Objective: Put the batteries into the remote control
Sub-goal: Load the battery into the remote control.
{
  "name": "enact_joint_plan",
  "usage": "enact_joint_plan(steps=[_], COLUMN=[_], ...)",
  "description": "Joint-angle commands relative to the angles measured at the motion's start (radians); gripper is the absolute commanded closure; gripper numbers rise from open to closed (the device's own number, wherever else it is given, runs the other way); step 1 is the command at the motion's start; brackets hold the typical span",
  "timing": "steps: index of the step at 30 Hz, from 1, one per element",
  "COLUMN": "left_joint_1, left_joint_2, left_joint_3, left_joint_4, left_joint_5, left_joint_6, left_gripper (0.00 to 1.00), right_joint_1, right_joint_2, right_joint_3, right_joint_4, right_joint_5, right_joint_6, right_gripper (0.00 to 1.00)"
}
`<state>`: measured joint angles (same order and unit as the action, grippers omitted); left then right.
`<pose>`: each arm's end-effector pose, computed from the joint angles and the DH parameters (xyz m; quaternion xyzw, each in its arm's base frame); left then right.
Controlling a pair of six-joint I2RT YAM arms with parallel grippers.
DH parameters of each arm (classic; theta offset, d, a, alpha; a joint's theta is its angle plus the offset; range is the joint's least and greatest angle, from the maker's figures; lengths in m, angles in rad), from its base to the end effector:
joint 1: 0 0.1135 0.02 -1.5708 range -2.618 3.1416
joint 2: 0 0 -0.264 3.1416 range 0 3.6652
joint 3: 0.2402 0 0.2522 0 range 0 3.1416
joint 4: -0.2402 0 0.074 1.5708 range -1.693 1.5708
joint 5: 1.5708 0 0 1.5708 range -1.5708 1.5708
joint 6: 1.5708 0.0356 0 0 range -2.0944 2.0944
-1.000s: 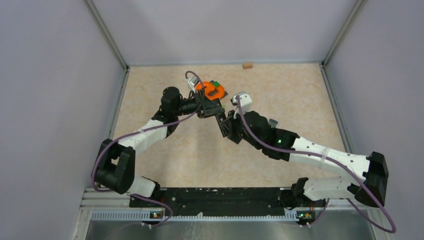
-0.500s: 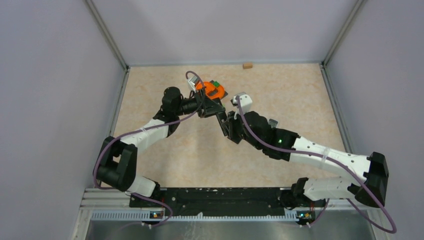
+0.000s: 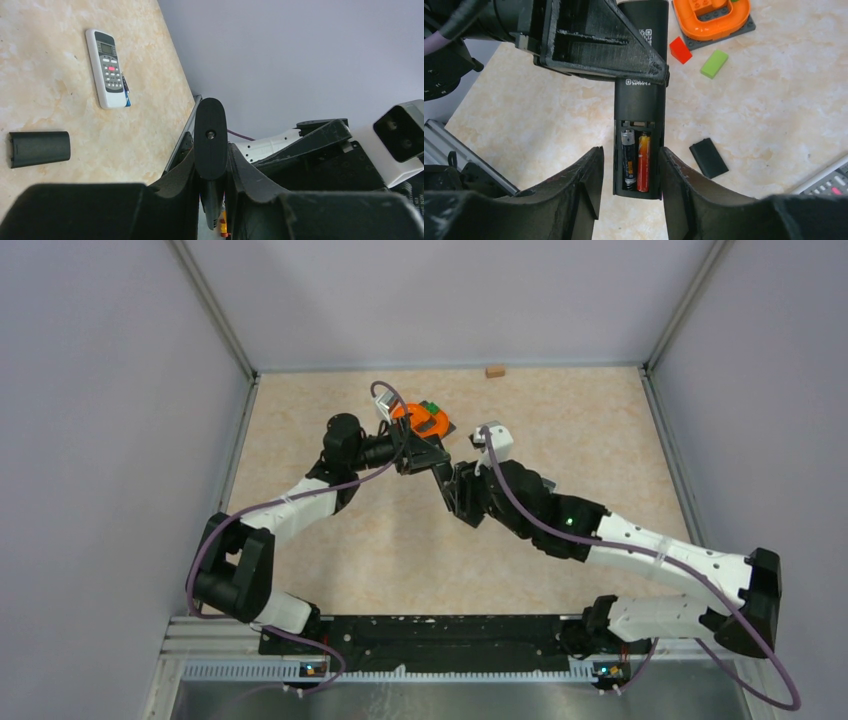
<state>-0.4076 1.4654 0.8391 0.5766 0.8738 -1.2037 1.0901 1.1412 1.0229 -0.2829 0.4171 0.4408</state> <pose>0.2853 -0.1529 0.2763 0.0144 0.7181 -0.6628 0.2115 0.1323 0.2225 0.3426 -0.1519 0.8096 0.2497 0.5090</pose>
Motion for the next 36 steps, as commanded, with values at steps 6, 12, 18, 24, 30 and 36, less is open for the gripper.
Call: enact_joint_plan(steps=[6, 12, 18, 24, 30, 36], left_joint_1=[0.004, 0.004, 0.004, 0.004, 0.004, 0.004], left_joint_2=[-0.036, -0.059, -0.070, -0.075, -0.068, -0.053], left_joint_3=[0.016, 0.010, 0.000, -0.011, -0.029, -0.040], left_joint_4=[0.032, 0.029, 0.084, 0.144, 0.226, 0.323], left_joint_5=[-0.043, -0.090, -0.138, -0.170, -0.183, -0.170], left_joint_6=[0.064, 0.095, 0.074, 0.013, -0.060, -0.142], left_gripper=[1.00, 1.00, 1.00, 1.00, 1.00, 1.00], right_joint_1=[0.010, -0.023, -0.089, -0.099, -0.112, -0.153], right_joint_2=[-0.118, -0.148, -0.147, -0.178, -0.166, -0.141], right_joint_3=[0.078, 0.037, -0.040, -0.137, -0.148, -0.210], right_joint_4=[-0.089, -0.205, -0.072, 0.134, 0.123, 0.269], right_joint_5=[0.138, 0.213, 0.071, 0.012, 0.004, -0.095], right_joint_6=[0.210, 0.547, 0.694, 0.777, 0.847, 0.929], right_gripper=[0.31, 0.21, 0.18, 0.18, 0.17, 0.17])
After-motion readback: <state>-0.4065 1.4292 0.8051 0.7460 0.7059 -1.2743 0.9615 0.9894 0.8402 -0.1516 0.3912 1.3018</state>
